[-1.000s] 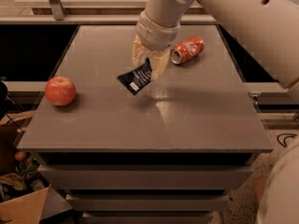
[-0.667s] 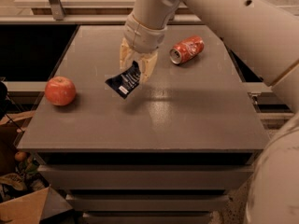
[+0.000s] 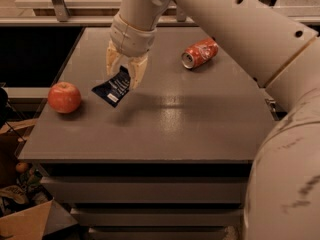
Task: Move rxbar blueberry near apple
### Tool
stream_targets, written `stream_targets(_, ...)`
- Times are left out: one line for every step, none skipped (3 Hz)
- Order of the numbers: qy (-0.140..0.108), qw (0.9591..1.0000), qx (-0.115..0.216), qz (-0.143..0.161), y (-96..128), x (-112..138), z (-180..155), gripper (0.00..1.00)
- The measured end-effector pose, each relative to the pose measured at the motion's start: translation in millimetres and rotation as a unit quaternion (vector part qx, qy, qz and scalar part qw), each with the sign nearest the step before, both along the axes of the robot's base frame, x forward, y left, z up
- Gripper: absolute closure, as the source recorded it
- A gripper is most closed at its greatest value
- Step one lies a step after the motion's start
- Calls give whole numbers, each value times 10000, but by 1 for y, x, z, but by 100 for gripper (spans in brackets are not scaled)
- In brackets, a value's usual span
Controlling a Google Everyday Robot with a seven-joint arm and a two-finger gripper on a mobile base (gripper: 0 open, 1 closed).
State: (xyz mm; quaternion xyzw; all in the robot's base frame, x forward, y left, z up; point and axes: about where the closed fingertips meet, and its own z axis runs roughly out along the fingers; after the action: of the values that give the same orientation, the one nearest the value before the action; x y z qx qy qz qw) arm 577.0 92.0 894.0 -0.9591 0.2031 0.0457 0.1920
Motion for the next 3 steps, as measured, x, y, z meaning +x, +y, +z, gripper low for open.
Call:
stream_targets(23,9997,59,220,22,-5,3,100)
stream_targets(89,9991,77,398,39,-12,2,100)
stream_targets(159,9986,64,507,54,-18,-4,100)
